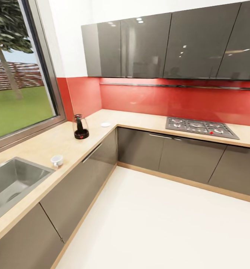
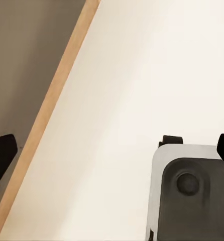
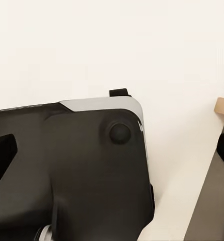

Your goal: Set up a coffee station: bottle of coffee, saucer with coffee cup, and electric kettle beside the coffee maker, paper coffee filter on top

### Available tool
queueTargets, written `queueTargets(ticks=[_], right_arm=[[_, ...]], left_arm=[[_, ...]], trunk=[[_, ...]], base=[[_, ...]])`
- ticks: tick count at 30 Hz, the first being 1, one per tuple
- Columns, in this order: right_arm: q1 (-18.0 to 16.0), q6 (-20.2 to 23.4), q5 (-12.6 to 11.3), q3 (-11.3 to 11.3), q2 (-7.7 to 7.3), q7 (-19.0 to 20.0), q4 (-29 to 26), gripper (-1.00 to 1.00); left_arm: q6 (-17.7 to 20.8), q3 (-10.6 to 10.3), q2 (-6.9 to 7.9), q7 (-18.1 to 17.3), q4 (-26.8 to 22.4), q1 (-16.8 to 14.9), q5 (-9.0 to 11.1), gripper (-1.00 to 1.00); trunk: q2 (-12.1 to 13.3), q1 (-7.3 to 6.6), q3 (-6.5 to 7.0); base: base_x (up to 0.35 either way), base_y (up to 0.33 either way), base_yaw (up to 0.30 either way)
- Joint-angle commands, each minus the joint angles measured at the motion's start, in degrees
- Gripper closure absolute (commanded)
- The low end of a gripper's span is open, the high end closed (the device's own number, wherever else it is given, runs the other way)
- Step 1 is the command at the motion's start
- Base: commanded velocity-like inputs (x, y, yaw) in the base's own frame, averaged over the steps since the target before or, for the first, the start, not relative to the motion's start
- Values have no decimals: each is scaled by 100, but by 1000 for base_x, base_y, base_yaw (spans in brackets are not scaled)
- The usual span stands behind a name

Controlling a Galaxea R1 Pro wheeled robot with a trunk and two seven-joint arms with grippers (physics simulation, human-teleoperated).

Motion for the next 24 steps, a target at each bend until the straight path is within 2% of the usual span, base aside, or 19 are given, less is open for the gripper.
queueTargets(ticks=[1, 10, 16, 24], right_arm=[[-5, -19, 53, -44, 3, -14, 4, -100], [-5, -20, 45, -54, -6, -16, -2, -100], [-5, -12, 45, -60, -7, -16, -3, -100], [-5, -12, 45, -54, -7, -16, 1, -100]], left_arm=[[-19, -50, 2, 24, 2, -5, 55, -100], [-19, -50, 10, 24, 6, -11, 55, -100], [-19, -50, 10, 24, 10, -11, 55, -100], [-19, -50, 9, 24, 10, -11, 48, -100]], trunk=[[-11, 6, -12], [-11, 6, -12], [-11, 6, -12], [-11, 6, -12]], base=[[313, -129, 0], [313, -134, -4], [313, -161, -179], [313, -165, -34]])
